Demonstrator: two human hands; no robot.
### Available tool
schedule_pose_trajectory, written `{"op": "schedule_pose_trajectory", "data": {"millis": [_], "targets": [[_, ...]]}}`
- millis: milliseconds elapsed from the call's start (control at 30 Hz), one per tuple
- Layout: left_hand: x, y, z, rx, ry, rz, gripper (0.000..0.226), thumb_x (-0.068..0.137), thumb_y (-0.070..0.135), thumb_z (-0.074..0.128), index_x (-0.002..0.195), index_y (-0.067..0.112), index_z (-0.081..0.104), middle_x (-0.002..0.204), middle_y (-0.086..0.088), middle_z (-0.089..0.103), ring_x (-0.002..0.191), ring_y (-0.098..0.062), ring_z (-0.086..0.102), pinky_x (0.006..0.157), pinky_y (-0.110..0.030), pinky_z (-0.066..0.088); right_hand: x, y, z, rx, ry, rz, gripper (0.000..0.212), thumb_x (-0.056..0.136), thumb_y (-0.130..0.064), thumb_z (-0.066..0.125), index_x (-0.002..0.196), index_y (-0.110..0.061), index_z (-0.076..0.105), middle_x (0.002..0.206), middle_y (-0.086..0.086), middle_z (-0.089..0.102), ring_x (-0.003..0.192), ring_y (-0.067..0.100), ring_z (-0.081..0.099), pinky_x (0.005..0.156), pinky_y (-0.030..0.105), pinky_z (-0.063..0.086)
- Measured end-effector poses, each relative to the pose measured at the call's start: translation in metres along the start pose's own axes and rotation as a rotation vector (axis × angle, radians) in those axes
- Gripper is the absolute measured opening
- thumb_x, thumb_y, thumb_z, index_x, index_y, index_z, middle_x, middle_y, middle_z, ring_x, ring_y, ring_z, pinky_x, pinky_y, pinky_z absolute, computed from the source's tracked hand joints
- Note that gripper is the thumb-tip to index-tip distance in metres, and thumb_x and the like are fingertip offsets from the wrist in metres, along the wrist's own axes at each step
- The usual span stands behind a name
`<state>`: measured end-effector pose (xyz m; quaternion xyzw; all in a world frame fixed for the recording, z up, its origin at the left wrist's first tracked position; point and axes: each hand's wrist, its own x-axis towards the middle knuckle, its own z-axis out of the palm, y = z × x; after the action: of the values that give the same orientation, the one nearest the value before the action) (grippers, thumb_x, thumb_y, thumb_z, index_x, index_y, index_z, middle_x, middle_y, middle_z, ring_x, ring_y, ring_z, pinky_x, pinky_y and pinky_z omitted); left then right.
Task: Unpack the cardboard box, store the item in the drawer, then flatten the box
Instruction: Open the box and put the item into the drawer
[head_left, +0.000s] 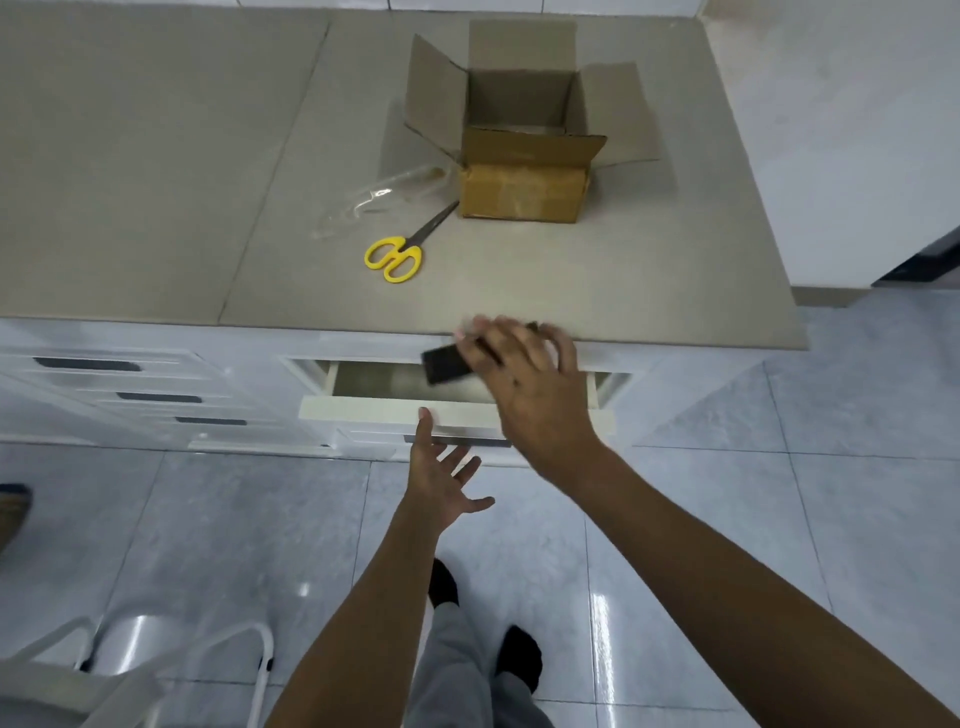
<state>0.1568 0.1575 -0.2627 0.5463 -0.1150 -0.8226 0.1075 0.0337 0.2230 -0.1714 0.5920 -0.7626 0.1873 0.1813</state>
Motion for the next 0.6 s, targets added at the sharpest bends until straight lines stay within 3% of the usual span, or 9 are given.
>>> {"op": "schedule_pose_trajectory", "data": {"millis": [67, 133, 267, 400, 500, 600], "targets": [[0.001, -0.005, -0.01, 0.032, -0.015, 0.001, 0.085, 0.069, 0.076, 0.063, 0.132, 0.021, 0.049, 0.134, -0.003, 0.056, 0.125, -0.028, 0.05, 0.097, -0.074, 0.031, -0.019, -0.006, 0.007, 0.017, 0.006, -0.12, 0.05, 0.098, -0.008, 0.028, 0.141, -0.021, 0.05, 0.135, 0.003, 0.059, 0.118, 0.023, 0.055, 0.099, 0.046, 0.039], [0.001, -0.009, -0.02, 0.061, -0.027, -0.002, 0.08, 0.073, 0.075, 0.061, 0.131, 0.02, 0.052, 0.135, -0.003, 0.057, 0.125, -0.029, 0.05, 0.098, -0.074, 0.031, -0.032, -0.003, 0.023, 0.022, -0.05, -0.167, 0.049, 0.091, -0.006, 0.045, 0.137, -0.02, 0.054, 0.128, 0.004, 0.063, 0.111, 0.023, 0.057, 0.093, 0.044, 0.042], [0.0, -0.014, -0.033, 0.117, -0.022, -0.013, 0.075, 0.077, 0.074, 0.055, 0.127, 0.019, 0.055, 0.132, -0.004, 0.06, 0.124, -0.031, 0.051, 0.101, -0.074, 0.028, -0.028, 0.021, 0.059, 0.002, -0.284, -0.011, 0.051, 0.072, -0.008, 0.071, 0.121, -0.021, 0.065, 0.109, 0.0, 0.071, 0.096, 0.025, 0.064, 0.084, 0.04, 0.048], [-0.001, -0.018, -0.039, 0.129, -0.019, -0.021, 0.07, 0.078, 0.073, 0.052, 0.122, 0.019, 0.057, 0.13, -0.003, 0.062, 0.124, -0.034, 0.051, 0.102, -0.076, 0.026, -0.012, 0.031, 0.072, 0.045, -0.665, 0.09, 0.038, 0.086, -0.013, 0.058, 0.123, -0.016, 0.058, 0.112, 0.007, 0.068, 0.102, 0.029, 0.062, 0.082, 0.036, 0.044], [-0.002, -0.018, -0.042, 0.13, -0.022, -0.026, 0.07, 0.079, 0.072, 0.053, 0.123, 0.018, 0.057, 0.129, -0.003, 0.063, 0.123, -0.035, 0.052, 0.101, -0.077, 0.025, -0.006, 0.026, 0.086, 0.073, -0.812, 0.111, 0.037, 0.087, -0.01, 0.056, 0.124, -0.014, 0.054, 0.11, 0.008, 0.066, 0.097, 0.03, 0.063, 0.074, 0.035, 0.042], [-0.002, -0.015, -0.044, 0.132, -0.045, -0.033, 0.07, 0.08, 0.071, 0.051, 0.125, 0.017, 0.056, 0.13, -0.003, 0.063, 0.124, -0.035, 0.052, 0.1, -0.078, 0.026, -0.002, 0.03, 0.103, 0.107, -0.858, 0.174, 0.041, 0.082, -0.005, 0.06, 0.122, -0.014, 0.054, 0.11, 0.008, 0.067, 0.097, 0.03, 0.063, 0.071, 0.033, 0.043]]}}
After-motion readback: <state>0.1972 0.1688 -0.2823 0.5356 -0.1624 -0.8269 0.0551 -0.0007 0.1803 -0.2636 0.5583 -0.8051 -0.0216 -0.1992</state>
